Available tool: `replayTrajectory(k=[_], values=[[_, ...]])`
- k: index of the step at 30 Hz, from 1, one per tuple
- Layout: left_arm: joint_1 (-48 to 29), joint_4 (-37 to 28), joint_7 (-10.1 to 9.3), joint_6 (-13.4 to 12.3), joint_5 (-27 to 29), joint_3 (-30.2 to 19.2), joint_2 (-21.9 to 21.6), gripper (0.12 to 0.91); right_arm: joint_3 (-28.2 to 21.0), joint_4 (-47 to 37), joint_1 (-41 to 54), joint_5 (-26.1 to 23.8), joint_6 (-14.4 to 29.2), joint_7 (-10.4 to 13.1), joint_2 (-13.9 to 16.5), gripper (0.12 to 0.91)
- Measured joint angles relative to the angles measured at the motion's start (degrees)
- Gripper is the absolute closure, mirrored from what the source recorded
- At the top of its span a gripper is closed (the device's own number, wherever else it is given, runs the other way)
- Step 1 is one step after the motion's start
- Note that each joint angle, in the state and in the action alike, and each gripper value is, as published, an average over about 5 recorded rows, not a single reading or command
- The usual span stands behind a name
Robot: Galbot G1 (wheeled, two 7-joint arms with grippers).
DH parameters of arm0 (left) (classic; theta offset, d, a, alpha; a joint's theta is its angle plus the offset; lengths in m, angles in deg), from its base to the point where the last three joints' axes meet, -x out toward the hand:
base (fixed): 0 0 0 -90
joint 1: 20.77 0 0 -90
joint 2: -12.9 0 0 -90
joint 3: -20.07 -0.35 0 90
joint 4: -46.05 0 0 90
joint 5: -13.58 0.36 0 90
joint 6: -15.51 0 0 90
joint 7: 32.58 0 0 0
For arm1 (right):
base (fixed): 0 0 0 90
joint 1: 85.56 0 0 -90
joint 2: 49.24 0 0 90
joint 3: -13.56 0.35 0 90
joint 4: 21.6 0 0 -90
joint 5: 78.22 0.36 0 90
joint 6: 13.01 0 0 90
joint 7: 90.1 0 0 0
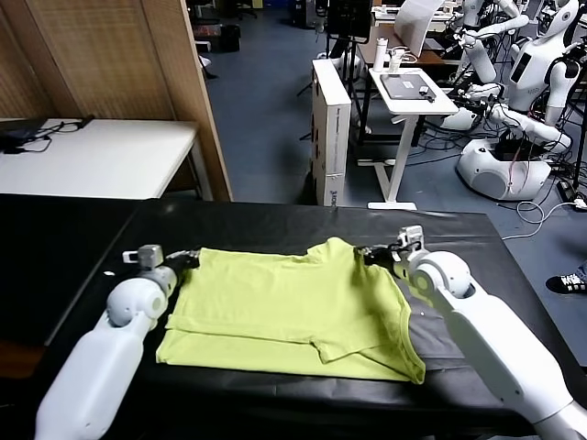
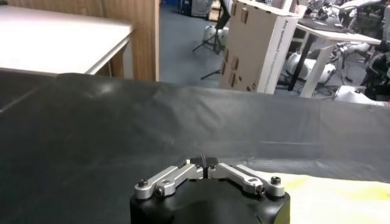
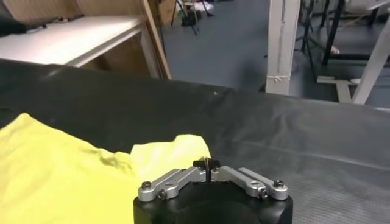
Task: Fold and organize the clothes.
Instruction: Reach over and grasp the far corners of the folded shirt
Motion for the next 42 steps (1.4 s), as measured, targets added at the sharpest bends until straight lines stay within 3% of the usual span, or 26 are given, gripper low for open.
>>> replayTrajectory(k=[4, 7, 16, 18, 21, 29, 38, 42], values=[[1.2, 1.1, 0.71, 0.0, 1.3, -0.1, 0.0, 0.882, -0.1, 0.4, -0.4, -0.2, -0.1, 0.1, -0.3, 0.885], [0.5, 0.1, 0.44, 0.0, 2.1, -0.8, 0.7, 0.797, -0.2, 0.6, -0.4, -0.2, -0.2, 0.2, -0.3, 0.885], [-4.2, -5.6, 0.24, -0.2, 2.9, -3.4, 2.7, 0.247, -0.1, 0.9, -1.2, -0.2, -0.3, 0.2, -0.2, 0.885], [-5.2, -6.8, 0.27, -0.2, 3.0, -3.9, 3.1, 0.167, -0.1, 0.9, -1.3, -0.2, -0.3, 0.2, -0.2, 0.885], [-6.8, -8.7, 0.37, -0.4, 3.1, -4.4, 3.7, 0.129, 0.0, 0.9, -1.3, -0.2, -0.4, 0.2, -0.1, 0.885], [-9.1, -13.0, 0.55, -1.1, 3.3, -4.7, 5.0, 0.146, 0.0, 0.9, -1.1, -0.2, -0.4, 0.3, 0.0, 0.885], [-9.5, -14.9, 0.63, -1.4, 3.7, -4.6, 5.7, 0.343, -0.1, 0.7, -0.9, -0.2, -0.5, 0.3, 0.1, 0.885], [-9.1, -14.6, 0.69, -1.4, 3.6, -4.6, 5.6, 0.560, -0.1, 0.6, -0.8, -0.2, -0.5, 0.3, 0.1, 0.885]])
